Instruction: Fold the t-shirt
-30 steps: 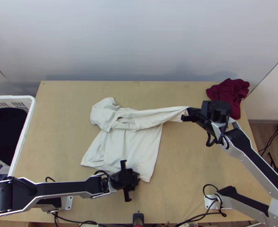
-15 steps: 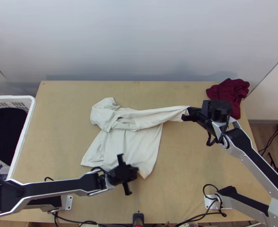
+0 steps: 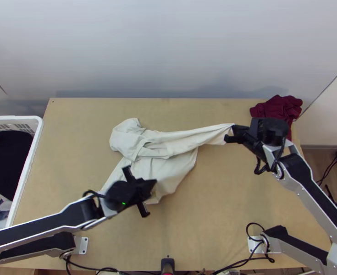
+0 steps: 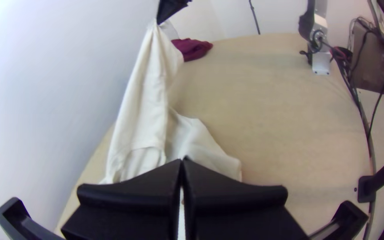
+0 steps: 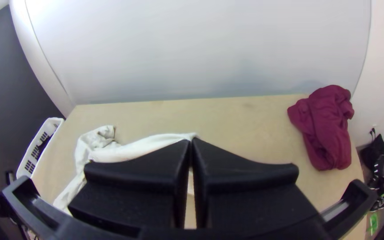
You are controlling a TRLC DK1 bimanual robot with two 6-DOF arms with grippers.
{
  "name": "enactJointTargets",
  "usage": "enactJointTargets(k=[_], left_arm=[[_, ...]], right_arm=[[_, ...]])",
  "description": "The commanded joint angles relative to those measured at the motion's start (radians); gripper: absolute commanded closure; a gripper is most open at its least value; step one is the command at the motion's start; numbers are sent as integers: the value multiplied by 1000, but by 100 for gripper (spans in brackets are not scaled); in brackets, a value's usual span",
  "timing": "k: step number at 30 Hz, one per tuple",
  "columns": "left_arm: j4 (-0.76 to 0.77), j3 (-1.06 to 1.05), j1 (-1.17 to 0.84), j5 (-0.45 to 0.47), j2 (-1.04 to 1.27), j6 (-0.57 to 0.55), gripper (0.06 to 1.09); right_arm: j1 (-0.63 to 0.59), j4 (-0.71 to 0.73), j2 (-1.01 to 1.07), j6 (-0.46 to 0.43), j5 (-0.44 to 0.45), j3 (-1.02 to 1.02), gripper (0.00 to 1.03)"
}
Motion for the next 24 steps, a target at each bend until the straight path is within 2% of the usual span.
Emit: enactJointTargets(k=[1,7,14,17,21,24], left_arm=[[24,65,148,-8,-135,85,105],[63,204,378,12,-184,234,105],[135,395,564,30,-152,265,105],[225,434,582,18,-152,317,105],[423,475,617,12,-137,428,105],[510,536,657,12,-114,461,105]], right_arm=[[-40,-41,-50,-19,0,71,100],[-97,-104,-116,-22,0,192,100],[-157,-197,-110,-49,0,401,100],[-190,-223,-90,-49,0,479,100],[-259,-282,-47,-52,0,639,100],[-370,-435,59,-42,0,858,100]])
